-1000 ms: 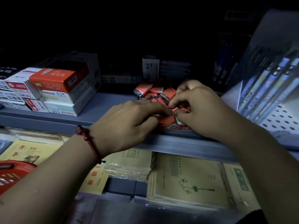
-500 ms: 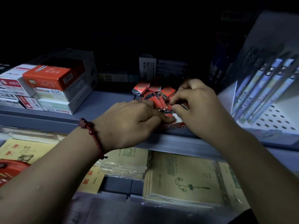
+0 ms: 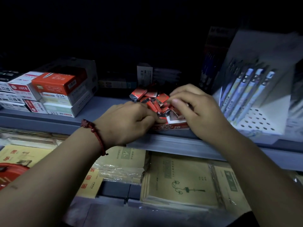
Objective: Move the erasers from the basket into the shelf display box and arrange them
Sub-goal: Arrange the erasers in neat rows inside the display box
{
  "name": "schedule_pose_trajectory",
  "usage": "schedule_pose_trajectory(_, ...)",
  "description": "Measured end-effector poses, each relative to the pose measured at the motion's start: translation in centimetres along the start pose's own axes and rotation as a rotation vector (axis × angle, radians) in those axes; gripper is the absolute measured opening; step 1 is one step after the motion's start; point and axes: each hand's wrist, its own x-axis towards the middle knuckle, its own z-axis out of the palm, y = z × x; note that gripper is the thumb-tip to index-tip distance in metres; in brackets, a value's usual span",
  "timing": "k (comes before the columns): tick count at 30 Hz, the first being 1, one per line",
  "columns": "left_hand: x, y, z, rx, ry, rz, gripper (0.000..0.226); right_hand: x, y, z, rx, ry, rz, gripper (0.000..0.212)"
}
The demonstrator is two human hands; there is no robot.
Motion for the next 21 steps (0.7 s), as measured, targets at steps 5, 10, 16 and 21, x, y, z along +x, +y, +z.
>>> schedule_pose_trajectory(5, -0.5, -0.5, -0.5, 0.020, 0.023, -0.031, 0.035, -0.6, -0.8, -2.5, 0.177, 0.135, 0.150, 0.044)
schedule_pose_trajectory(10, -1.0, -0.9, -0.8, 0.031, 0.038, -0.061, 0.036, -1.5, -1.0, -3.3, -0.011, 0.106, 0.251, 0.052)
schedule_pose_trajectory(16, -1.6, -1.4, -1.2, 0.010, 0.062, -0.050, 0.034, -2.1, -2.5, -2.0, -0.560, -0.255, 0.297, 0.044)
schedule_pose_trajectory(21, -1.8, -2.5, -0.4, -0.092, 0.233, 0.012, 0.039, -1.8, -4.1, -0.2, -0.755, -0.544, 0.420, 0.021)
